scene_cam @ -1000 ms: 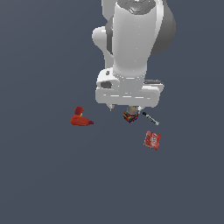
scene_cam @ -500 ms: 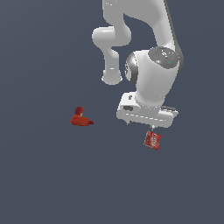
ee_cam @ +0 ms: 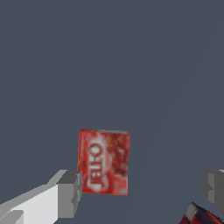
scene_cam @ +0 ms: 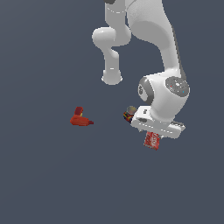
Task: Pick up a designated object from a clutter of objects.
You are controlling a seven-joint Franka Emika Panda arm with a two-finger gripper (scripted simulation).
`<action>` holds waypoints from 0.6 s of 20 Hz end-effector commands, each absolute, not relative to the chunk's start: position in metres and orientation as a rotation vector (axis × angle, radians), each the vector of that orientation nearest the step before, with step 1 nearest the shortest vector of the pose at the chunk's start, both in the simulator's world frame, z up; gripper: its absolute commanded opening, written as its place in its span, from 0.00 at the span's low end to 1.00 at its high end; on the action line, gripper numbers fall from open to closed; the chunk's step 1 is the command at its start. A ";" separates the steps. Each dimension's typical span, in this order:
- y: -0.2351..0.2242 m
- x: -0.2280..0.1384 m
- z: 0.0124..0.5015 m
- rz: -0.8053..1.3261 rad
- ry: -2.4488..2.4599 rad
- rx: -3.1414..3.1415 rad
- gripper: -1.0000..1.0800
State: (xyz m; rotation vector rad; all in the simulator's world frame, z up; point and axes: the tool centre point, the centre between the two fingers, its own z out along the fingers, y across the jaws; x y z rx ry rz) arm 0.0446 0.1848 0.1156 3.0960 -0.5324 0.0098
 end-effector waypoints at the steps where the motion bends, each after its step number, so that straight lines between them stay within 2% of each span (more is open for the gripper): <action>1: 0.197 0.042 0.099 0.008 -0.566 3.090 0.96; 12: 0.224 0.032 0.066 0.000 -0.629 3.078 0.96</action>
